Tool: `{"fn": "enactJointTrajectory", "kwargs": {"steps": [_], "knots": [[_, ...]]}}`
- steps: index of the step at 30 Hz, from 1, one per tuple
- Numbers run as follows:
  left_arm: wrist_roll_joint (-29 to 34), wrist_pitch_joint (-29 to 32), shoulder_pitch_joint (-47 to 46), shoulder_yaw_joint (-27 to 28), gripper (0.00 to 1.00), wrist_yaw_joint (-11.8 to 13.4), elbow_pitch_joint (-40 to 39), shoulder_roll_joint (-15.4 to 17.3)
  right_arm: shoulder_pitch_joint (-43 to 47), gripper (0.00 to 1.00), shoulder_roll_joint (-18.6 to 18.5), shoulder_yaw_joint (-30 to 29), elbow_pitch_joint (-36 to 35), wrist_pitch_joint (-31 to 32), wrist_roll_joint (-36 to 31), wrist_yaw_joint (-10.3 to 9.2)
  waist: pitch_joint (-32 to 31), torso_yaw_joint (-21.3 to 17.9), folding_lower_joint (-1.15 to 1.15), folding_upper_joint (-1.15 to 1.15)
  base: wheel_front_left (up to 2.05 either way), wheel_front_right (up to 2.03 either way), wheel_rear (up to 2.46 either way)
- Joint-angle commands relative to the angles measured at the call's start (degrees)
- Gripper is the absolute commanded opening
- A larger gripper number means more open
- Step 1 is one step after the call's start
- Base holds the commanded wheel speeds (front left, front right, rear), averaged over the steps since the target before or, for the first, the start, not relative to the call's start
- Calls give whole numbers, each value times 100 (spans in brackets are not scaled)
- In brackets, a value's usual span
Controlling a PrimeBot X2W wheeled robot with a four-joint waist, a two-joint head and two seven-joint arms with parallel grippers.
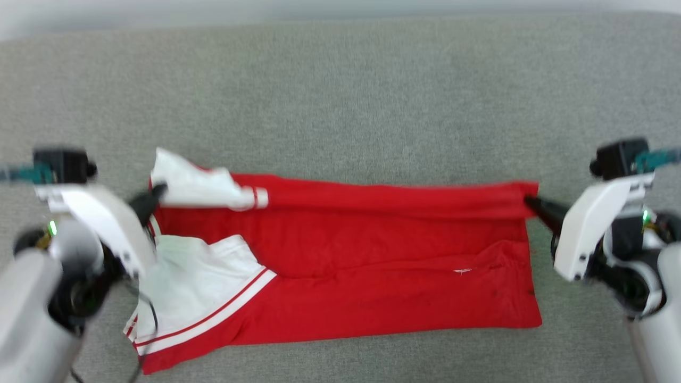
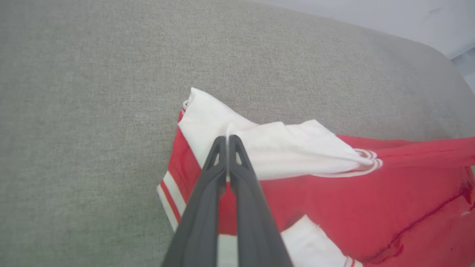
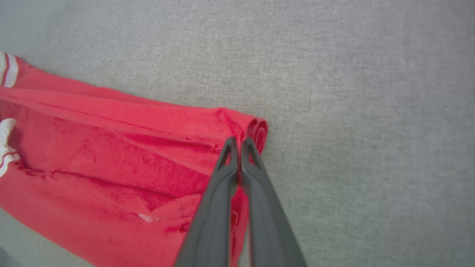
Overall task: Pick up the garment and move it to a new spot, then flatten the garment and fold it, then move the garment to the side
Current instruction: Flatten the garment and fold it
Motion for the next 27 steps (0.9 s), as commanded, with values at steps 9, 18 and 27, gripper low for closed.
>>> {"fn": "enactJointTrajectory", "kwargs": {"steps": [9, 18, 27], "knots": [[-506, -184, 1400, 79, 0, 307, -84, -162, 767, 0, 120, 36, 412, -317, 239, -4, -247, -64, 0, 0, 0, 0, 0], [-449, -761, 1739, 41, 100, 344, 347, -586, 1083, 100, 195, 341, 797, -1147, 191, -5, -567, -140, 0, 0, 0, 0, 0], [416, -2054, 1546, 52, 100, 760, -98, -779, 1167, 100, 13, 241, 224, -1327, 17, -4, -1121, -173, 0, 0, 0, 0, 0]]}}
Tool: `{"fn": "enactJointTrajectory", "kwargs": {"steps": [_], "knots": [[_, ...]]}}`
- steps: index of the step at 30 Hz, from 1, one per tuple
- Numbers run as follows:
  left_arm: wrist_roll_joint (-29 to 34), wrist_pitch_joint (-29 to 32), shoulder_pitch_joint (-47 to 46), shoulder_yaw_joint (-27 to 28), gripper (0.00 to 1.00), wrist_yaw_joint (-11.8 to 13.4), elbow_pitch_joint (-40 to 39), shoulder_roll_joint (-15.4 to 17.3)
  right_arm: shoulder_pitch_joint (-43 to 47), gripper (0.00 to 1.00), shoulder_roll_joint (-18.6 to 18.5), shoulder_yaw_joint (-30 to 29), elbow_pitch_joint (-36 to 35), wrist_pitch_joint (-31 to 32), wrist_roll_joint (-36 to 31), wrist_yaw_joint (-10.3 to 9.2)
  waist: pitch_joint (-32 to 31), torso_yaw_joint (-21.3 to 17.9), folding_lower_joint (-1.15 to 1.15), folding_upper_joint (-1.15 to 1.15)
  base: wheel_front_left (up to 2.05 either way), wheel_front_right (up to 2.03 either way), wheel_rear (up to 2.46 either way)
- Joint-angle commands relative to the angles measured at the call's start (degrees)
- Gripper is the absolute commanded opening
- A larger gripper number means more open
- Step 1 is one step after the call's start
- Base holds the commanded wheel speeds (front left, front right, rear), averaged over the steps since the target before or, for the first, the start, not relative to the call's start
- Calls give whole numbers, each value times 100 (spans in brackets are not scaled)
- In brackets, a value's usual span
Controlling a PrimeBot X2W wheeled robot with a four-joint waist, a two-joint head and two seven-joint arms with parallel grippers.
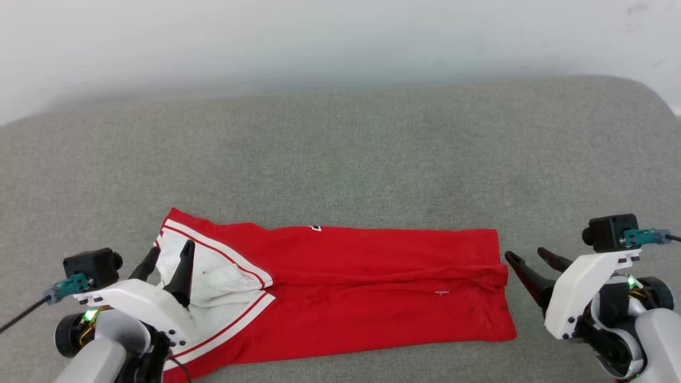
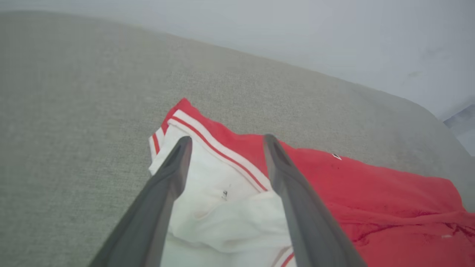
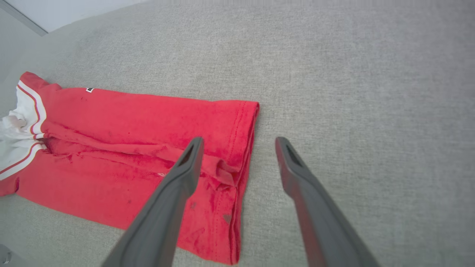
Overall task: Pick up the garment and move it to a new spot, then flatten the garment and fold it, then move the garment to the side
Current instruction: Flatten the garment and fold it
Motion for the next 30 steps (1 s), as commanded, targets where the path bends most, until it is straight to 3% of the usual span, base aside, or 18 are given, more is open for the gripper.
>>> {"fn": "enactJointTrajectory", "kwargs": {"steps": [1, 6, 15, 22, 30], "knots": [[100, -147, -54, 12, 100, 57, -78, -42, 79, 100, -34, -50, -54, 72, -6, -4, -140, -4, 1, 0, 0, 0, 0], [581, -821, -5, 24, 100, 386, -416, -191, 92, 100, -108, -487, -146, 746, -34, -4, -352, 41, 1, 0, 0, 0, 0], [1656, -1140, 37, 328, 100, 570, -977, -526, 28, 100, 170, -1317, -180, 1950, -277, -4, -231, 412, 1, 0, 0, 0, 0], [2369, -1140, 163, 693, 100, 383, -1397, -878, -158, 100, 540, -1492, 209, 2159, -383, -4, 104, 753, 1, 0, 0, 0, 0], [2711, -1141, 320, 898, 100, 129, -1371, -1066, 43, 100, 845, -1358, 872, 2409, -285, -4, 238, 882, 1, 0, 0, 0, 0]]}}
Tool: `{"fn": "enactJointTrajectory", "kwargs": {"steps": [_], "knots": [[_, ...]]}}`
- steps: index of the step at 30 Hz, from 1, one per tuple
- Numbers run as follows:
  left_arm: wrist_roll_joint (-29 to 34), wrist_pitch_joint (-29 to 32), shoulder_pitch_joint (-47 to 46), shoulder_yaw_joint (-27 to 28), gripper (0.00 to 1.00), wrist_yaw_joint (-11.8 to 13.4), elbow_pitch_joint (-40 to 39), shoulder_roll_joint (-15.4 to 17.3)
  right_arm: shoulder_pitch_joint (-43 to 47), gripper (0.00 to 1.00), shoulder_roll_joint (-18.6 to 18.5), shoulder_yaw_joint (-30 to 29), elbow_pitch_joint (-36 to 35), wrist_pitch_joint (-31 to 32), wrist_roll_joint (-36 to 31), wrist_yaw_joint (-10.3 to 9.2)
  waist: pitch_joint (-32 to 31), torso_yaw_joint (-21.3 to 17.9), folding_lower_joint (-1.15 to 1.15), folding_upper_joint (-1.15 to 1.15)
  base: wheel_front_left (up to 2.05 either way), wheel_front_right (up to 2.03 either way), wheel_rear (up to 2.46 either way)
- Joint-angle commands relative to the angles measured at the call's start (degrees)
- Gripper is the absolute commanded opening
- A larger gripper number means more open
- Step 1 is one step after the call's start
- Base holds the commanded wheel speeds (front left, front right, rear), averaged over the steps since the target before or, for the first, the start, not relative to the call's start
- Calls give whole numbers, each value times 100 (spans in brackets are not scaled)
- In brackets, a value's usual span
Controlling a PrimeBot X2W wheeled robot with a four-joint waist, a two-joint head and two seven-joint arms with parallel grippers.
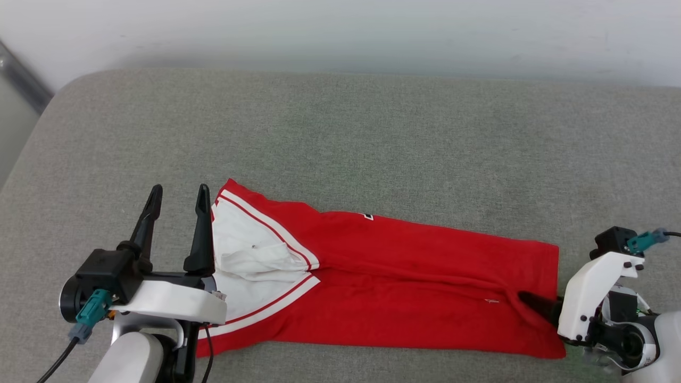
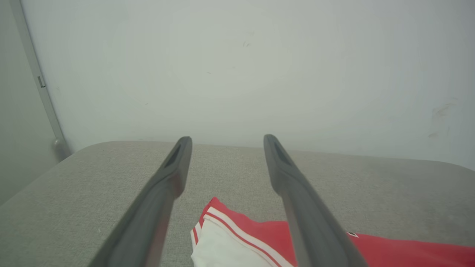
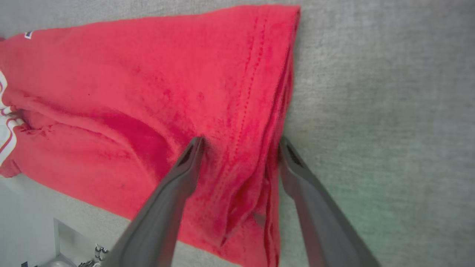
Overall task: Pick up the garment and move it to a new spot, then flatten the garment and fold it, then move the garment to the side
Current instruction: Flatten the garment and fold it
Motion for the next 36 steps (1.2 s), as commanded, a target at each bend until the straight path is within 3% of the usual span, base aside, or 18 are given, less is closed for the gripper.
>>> {"fn": "enactJointTrajectory", "kwargs": {"steps": [1, 2, 3, 4, 18, 28, 32, 36], "knots": [[51, -24, 64, 32, 100, -36, 14, -57, 212, 100, 140, 99, 208, 147, 29, -4, 0, 12, 0, 0, 0, 0, 0], [69, -24, 84, 59, 100, -63, 24, -69, 248, 93, 153, 126, 252, 172, 38, -4, -1, 18, 0, 0, 0, 0, 0], [94, -24, 92, 81, 100, -68, 36, -83, 268, 29, 187, 146, 285, 209, 91, -4, -6, 23, 0, 0, 0, 0, 0], [105, -24, 100, 98, 100, -95, 47, -99, 269, 0, 202, 159, 299, 210, 114, -4, -16, 25, 0, 0, 0, 0, 0], [276, -25, 316, 200, 100, -192, 284, -185, -90, 0, -336, 363, -32, -325, 189, -4, -366, -92, 0, 0, 0, 0, 0], [271, 43, 469, 129, 100, -124, 299, -142, 212, 0, -840, -375, 106, -401, 160, -4, -674, -341, 0, 0, 0, 0, 0], [247, 45, 536, 130, 100, -111, 263, -142, 297, 0, -739, -947, -22, -390, 172, -4, -697, -421, 0, 0, 0, 0, 0], [199, 72, 533, 111, 100, -119, 226, -139, 230, 0, -265, -1415, -152, -165, 530, -3, -697, -462, 0, 0, 0, 0, 0]]}}
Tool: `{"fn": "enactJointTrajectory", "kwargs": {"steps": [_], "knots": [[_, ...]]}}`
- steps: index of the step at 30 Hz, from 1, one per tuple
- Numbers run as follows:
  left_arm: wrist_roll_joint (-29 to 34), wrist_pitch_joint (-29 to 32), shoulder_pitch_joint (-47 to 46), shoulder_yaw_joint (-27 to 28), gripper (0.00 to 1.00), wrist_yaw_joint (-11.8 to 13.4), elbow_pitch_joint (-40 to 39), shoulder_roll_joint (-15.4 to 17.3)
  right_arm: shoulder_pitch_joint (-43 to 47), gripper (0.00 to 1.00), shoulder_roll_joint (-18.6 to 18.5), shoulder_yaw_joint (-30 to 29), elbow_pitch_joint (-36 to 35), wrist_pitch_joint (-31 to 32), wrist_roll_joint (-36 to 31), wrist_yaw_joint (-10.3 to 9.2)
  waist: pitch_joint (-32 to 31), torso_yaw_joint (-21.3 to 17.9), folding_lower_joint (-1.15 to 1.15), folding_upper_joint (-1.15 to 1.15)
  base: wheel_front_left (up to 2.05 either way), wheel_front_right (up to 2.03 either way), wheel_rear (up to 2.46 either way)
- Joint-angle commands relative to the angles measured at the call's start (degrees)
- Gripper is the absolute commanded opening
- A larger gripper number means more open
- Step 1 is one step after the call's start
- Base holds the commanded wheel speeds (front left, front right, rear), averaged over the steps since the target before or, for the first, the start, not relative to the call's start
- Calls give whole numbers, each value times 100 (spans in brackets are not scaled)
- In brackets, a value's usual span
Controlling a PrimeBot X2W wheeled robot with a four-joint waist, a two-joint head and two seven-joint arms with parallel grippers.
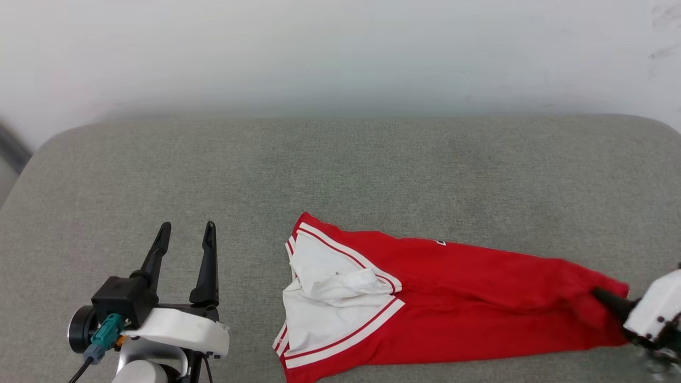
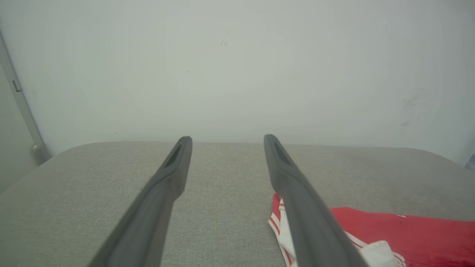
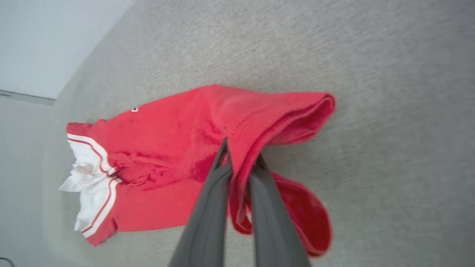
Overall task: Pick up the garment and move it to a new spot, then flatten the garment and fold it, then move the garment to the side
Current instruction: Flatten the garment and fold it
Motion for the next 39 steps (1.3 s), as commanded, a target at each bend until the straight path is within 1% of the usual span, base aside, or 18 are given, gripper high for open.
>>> {"fn": "enactJointTrajectory", "kwargs": {"steps": [1, 3, 6, 9, 11, 14, 19, 24, 27, 30, 31, 32, 33, 34, 35, 36, 39], "knots": [[-37, 18, 37, -6, 100, -19, -25, 20, -56, 0, 320, -108, -93, 115, 308, -2, 3, -8, 0, 0, 0, 0, 0], [-36, 28, 7, -18, 100, -31, -23, 36, -160, 0, 662, -264, -162, 327, 738, -3, -1, -8, 0, 0, 0, 0, 0], [-34, 33, -44, -33, 100, -30, -2, 39, -250, 0, 987, -338, -197, 723, 1491, -2, -16, 11, 0, 0, 0, 0, 0], [-38, 38, -60, -65, 100, -38, 17, 27, -351, 0, 1120, -234, -177, 1011, 2232, -2, -31, 67, 0, 0, 0, 0, 0], [-35, 49, -102, -106, 100, -43, 18, 4, -391, 0, 1141, -58, -116, 1050, 2576, -2, -15, 134, 0, 0, 0, 0, 0], [-23, 78, -196, -177, 100, -86, 41, -26, -418, 0, 1144, 495, 54, 879, 3105, -2, 24, 275, 0, 0, 0, 0, 0], [10, 54, -332, -279, 100, -134, 90, -80, -516, 0, 1140, 1643, 239, 382, 3655, -2, 96, 529, 0, 0, 0, 0, 0], [12, 30, -412, -320, 100, -149, 148, -128, -704, 0, 1136, 2797, 412, -120, 3921, -1, 182, 703, 0, 0, 0, 0, 0], [17, 9, -434, -333, 100, -162, 176, -149, -919, 0, 1133, 3354, 513, -465, 3901, -1, 239, 751, 0, 0, 0, 0, 0], [20, 0, -466, -339, 100, -173, 209, -162, -1134, 0, 1132, 3757, 677, -830, 3799, -1, 294, 775, 0, 0, 0, 0, 0], [22, -3, -487, -341, 100, -179, 218, -168, -1201, 5, 1134, 3875, 745, -944, 3792, -1, 312, 780, 0, 0, 0, 0, 0], [24, -9, -504, -344, 100, -183, 227, -173, -1270, 31, 1133, 3984, 813, -1052, 3748, -1, 328, 781, 0, 0, 0, 0, 0], [26, -15, -519, -347, 100, -180, 236, -184, -1348, 42, 1134, 4115, 866, -1157, 3686, -1, 345, 780, 0, 0, 0, 0, 0], [30, -15, -530, -349, 100, -183, 246, -192, -1403, 45, 1134, 4256, 928, -1239, 3639, -1, 358, 777, 0, 0, 0, 0, 0], [30, -19, -532, -353, 100, -187, 256, -197, -1449, 63, 1133, 4377, 975, -1328, 3605, -1, 370, 772, 0, 0, 0, 0, 0], [26, -24, -532, -360, 100, -199, 272, -204, -1510, 100, 1131, 4502, 1017, -1414, 3548, -1, 381, 766, 0, 0, 0, 0, 0], [33, -40, -550, -369, 100, -212, 322, -217, -1664, 100, 1131, 4842, 1038, -1632, 3439, -1, 387, 748, 0, 0, 0, 0, 0]]}}
